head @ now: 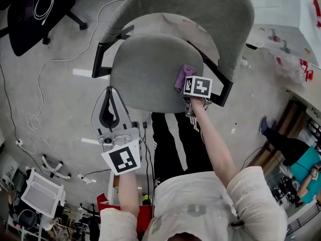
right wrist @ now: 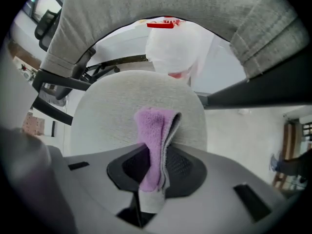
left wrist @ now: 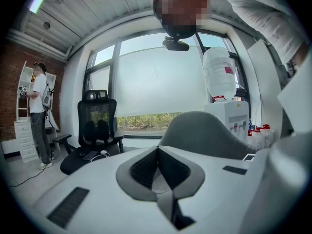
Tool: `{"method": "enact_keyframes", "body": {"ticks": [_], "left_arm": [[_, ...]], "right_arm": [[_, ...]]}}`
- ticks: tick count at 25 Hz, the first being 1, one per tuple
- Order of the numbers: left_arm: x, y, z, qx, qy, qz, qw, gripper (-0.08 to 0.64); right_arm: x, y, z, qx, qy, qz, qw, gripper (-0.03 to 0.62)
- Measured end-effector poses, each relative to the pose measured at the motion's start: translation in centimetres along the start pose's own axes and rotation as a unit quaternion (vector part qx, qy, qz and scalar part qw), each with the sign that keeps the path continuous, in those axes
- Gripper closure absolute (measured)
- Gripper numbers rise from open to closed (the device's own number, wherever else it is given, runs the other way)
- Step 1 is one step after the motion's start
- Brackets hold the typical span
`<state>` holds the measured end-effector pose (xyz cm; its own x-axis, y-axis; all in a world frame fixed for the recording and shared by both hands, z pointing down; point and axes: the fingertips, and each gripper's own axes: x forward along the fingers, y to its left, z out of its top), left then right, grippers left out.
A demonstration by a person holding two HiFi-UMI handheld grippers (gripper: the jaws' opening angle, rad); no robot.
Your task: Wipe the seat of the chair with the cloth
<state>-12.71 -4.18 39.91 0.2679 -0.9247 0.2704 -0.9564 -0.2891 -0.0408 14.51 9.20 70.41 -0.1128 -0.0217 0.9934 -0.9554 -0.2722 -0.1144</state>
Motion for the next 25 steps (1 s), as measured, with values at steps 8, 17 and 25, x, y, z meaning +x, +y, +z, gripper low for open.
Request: {"method": "enact_keyframes", "body": {"ticks": [8, 17, 25], "left_arm": [[0.1, -1.3, 1.0, 0.005, -0.007, -0.001, 1.0000, 0.548], [-0.5, -1.6, 1.2, 0.005, 0.001, 0.005, 1.0000, 0.548], [-1.5, 0.6, 0.7, 0.006, -0.002, 0.032, 0.9995, 0.548]], "right_arm": [[-1.1, -3.7, -0.8, -0.007, 0.000, -0.088, 0.996, 0.508], [-0.4, -5.4, -1.1, 0.014, -0.002, -0.123, 0.992, 0.508], [-2.2, -5.8, -1.5, 0.072, -0.021, -0.142, 0.987, 0.508]]}}
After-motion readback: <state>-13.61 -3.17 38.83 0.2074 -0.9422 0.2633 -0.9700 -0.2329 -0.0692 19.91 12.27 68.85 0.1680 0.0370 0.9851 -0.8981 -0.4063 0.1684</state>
